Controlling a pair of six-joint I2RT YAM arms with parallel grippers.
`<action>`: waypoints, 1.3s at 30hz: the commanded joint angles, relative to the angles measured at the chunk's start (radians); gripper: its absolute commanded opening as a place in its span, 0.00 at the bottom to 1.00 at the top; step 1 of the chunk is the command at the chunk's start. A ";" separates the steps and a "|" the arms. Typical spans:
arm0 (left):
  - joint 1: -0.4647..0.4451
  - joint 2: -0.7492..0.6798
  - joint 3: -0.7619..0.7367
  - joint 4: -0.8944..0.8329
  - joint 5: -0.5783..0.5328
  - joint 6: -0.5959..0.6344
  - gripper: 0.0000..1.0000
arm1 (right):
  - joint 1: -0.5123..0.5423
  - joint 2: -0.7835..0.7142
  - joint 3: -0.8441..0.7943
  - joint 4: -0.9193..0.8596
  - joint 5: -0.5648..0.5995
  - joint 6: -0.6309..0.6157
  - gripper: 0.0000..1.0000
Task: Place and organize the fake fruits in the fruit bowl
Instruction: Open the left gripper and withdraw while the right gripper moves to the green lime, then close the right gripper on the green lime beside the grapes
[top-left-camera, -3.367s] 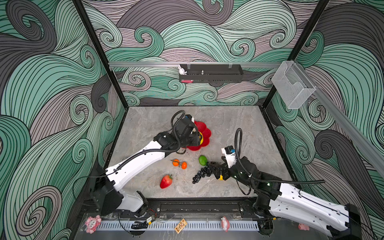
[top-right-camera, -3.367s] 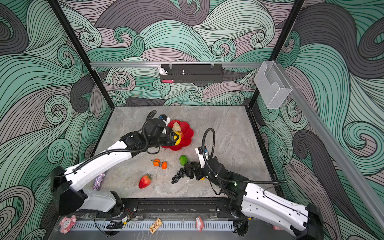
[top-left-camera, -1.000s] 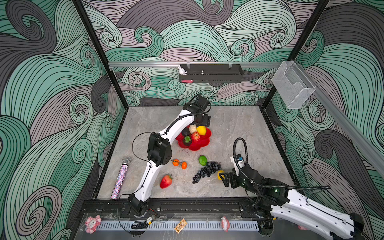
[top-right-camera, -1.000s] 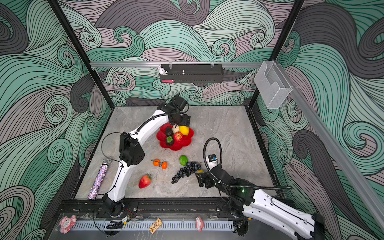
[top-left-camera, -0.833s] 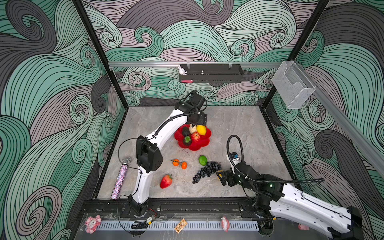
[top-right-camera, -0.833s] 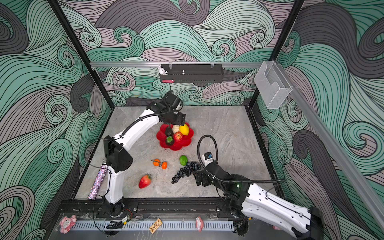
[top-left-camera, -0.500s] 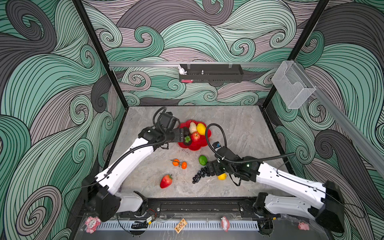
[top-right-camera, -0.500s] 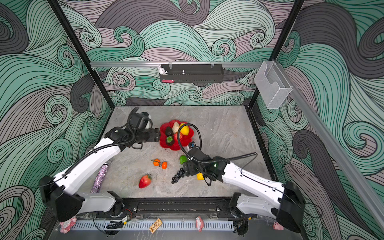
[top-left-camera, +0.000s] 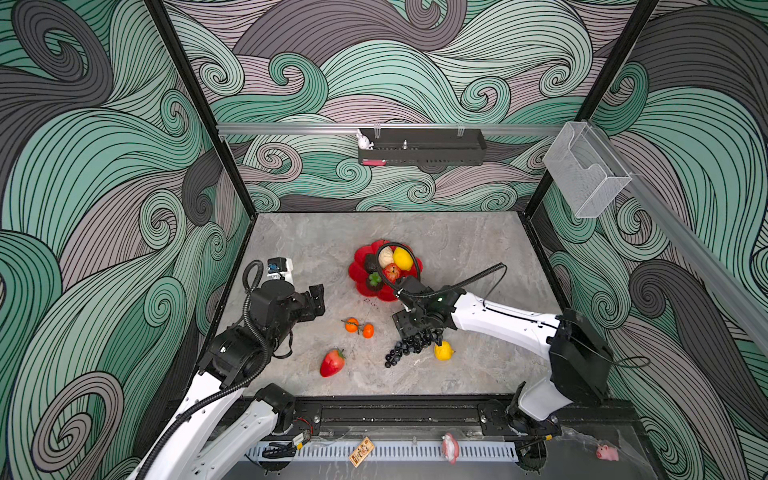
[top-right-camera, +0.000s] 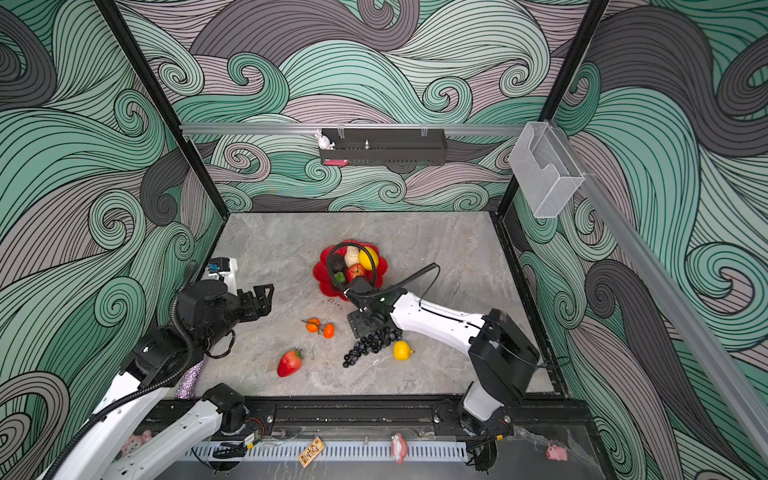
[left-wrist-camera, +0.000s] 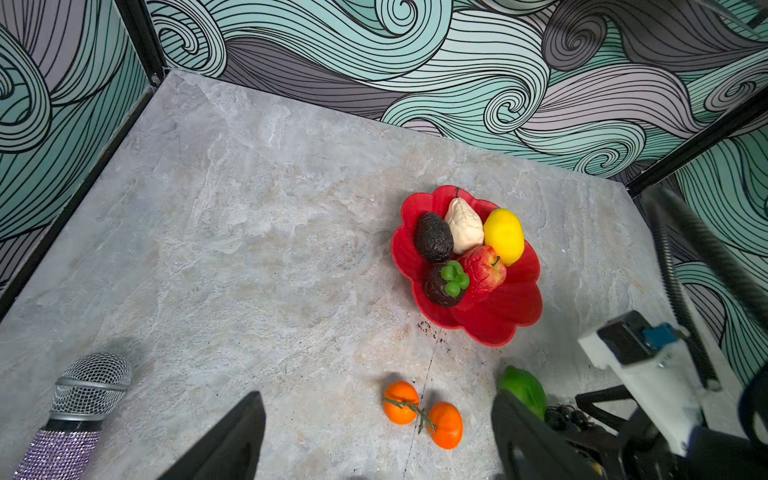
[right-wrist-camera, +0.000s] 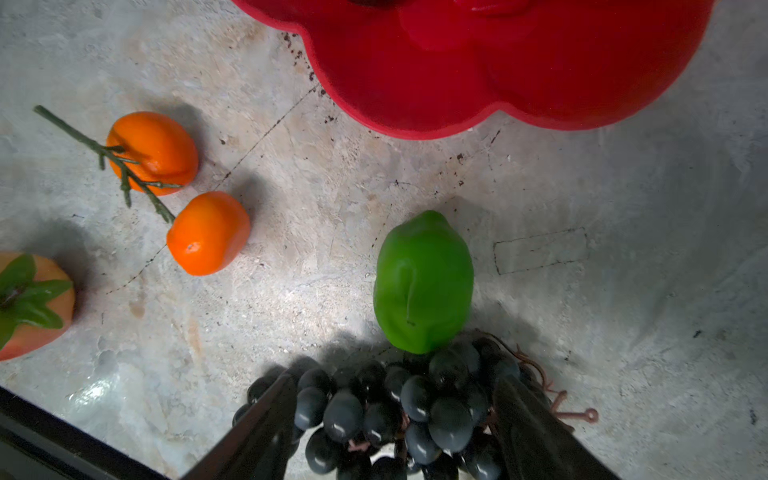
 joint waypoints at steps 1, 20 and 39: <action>0.005 -0.046 -0.017 -0.023 -0.017 0.043 0.88 | -0.011 0.050 0.044 -0.021 0.010 -0.019 0.74; 0.005 -0.160 -0.036 -0.082 0.004 0.052 0.89 | -0.031 0.228 0.129 -0.020 0.080 -0.044 0.58; 0.005 -0.121 -0.045 -0.063 0.049 0.051 0.90 | -0.031 0.048 0.022 0.102 -0.004 -0.085 0.44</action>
